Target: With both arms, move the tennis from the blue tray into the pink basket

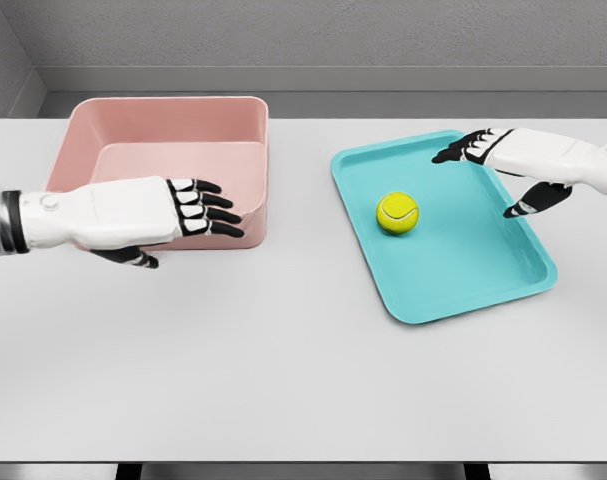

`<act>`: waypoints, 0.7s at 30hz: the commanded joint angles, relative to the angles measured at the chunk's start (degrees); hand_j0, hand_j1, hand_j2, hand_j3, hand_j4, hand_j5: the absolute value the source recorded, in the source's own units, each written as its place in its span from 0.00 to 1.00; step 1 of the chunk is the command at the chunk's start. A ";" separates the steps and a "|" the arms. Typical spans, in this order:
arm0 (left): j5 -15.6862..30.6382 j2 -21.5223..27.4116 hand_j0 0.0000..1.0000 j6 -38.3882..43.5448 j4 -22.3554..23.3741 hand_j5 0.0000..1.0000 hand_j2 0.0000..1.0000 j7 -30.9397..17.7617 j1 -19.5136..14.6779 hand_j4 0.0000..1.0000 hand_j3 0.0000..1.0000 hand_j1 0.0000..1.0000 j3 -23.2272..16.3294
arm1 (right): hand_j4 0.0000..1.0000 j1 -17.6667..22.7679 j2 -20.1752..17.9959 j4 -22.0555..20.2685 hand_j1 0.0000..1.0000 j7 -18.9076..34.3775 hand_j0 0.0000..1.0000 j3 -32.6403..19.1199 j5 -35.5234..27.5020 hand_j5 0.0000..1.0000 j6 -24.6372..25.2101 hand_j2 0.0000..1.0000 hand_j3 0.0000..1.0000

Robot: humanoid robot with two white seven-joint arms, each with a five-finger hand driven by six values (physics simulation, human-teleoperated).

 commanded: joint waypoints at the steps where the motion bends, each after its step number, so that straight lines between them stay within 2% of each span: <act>1: -1.11 1.17 1.00 0.05 -0.02 1.00 1.00 -0.25 0.09 1.00 1.00 1.00 -1.00 | 1.00 0.00 -0.09 -0.01 1.00 -0.03 1.00 0.01 -0.29 1.00 0.14 1.00 1.00; 4: -1.11 1.34 1.00 0.05 -0.02 1.00 1.00 0.28 0.09 1.00 1.00 1.00 -0.92 | 1.00 -0.09 -0.09 -0.01 1.00 -0.12 1.00 0.01 -0.29 1.00 -0.12 1.00 1.00; 6: -1.02 1.17 1.00 0.05 -0.02 1.00 1.00 0.28 0.09 1.00 1.00 1.00 -0.92 | 1.00 -0.26 -0.18 -0.01 1.00 0.06 1.00 0.19 -0.29 1.00 -2.05 1.00 1.00; 9: -1.20 -0.94 1.00 0.05 -0.02 1.00 1.00 -0.33 0.00 1.00 1.00 1.00 -0.48 | 1.00 -0.35 0.53 0.78 1.00 0.05 1.00 0.54 -0.02 1.00 -2.14 1.00 1.00; 12: -1.20 -2.08 1.00 0.05 -0.02 1.00 1.00 -0.33 0.00 1.00 1.00 1.00 -0.48 | 1.00 -0.35 2.90 1.22 1.00 0.05 1.00 1.59 -0.02 1.00 -1.62 1.00 1.00; 15: -1.11 -2.35 1.00 0.05 -0.11 1.00 1.00 -0.60 0.35 1.00 1.00 1.00 -0.92 | 1.00 -0.70 6.33 3.41 1.00 0.05 1.00 1.68 0.07 1.00 -1.62 1.00 1.00; 21: -1.37 -2.61 1.00 0.05 -0.02 1.00 1.00 -0.60 0.97 1.00 1.00 1.00 -0.92 | 1.00 -3.16 11.60 10.00 1.00 -0.03 1.00 4.58 2.00 1.00 -1.53 1.00 1.00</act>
